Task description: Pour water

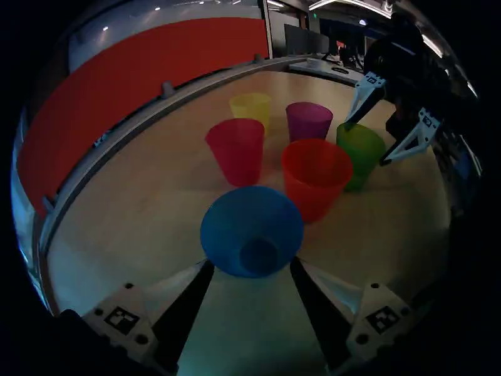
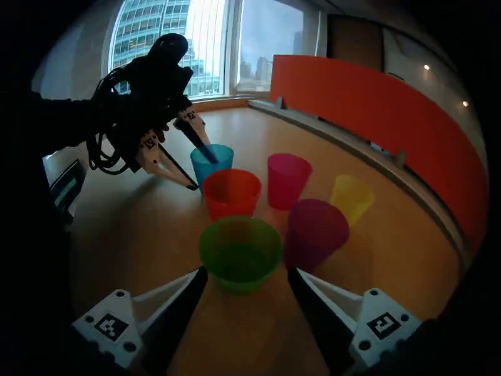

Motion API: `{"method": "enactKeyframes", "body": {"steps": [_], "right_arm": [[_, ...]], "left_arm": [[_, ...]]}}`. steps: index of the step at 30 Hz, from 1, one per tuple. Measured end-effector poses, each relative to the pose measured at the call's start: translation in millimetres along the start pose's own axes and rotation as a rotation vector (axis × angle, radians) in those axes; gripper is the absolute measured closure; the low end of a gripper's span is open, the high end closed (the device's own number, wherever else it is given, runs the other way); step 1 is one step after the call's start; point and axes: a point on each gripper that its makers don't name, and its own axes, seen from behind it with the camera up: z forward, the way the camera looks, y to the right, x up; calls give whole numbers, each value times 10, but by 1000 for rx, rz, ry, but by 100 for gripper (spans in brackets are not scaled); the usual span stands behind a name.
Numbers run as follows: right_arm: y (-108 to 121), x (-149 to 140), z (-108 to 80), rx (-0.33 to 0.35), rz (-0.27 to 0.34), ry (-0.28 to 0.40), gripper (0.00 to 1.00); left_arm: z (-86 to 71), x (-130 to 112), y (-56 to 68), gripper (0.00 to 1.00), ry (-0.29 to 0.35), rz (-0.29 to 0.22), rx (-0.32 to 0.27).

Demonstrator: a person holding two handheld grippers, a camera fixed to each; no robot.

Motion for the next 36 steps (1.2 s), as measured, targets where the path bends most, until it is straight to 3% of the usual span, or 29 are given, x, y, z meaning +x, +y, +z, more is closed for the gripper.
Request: {"method": "enactKeyframes", "body": {"steps": [17,23,36], "right_arm": [[106,-29,-434,-89,65,56,1],[190,-6,-564,-134,108,86,0],[458,198,-819,-278,188,195,0]], "left_arm": [[-419,-196,-100,10,31,-37,92],[-595,-178,-172,10,81,-75,136],[-947,57,-353,10,253,-164,281]]}}
